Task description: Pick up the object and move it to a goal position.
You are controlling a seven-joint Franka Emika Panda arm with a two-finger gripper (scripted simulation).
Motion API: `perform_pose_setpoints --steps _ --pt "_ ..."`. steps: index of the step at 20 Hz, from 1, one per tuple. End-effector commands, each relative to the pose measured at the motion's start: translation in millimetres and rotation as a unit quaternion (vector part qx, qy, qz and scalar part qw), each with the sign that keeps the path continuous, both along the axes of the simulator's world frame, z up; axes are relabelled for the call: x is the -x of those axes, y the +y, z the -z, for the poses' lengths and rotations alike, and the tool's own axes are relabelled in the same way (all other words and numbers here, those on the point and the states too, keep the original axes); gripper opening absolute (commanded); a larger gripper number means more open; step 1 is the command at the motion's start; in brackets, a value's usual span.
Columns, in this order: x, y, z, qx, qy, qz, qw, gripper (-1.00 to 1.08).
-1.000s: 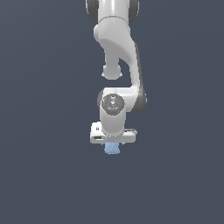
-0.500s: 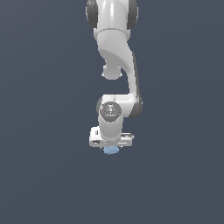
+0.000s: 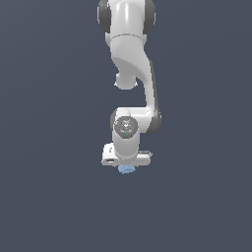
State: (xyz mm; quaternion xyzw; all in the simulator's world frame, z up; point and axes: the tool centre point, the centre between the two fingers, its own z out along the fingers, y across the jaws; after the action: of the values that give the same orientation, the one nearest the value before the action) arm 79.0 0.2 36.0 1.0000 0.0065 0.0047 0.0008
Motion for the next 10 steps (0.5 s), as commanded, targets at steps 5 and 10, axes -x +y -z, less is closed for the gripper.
perform_pose_setpoints --steps 5,10 --pt "0 -1 0 0.000 0.000 0.000 1.0000 -1.00" --pt "-1 0 -14 0.000 0.000 0.000 1.0000 -1.00"
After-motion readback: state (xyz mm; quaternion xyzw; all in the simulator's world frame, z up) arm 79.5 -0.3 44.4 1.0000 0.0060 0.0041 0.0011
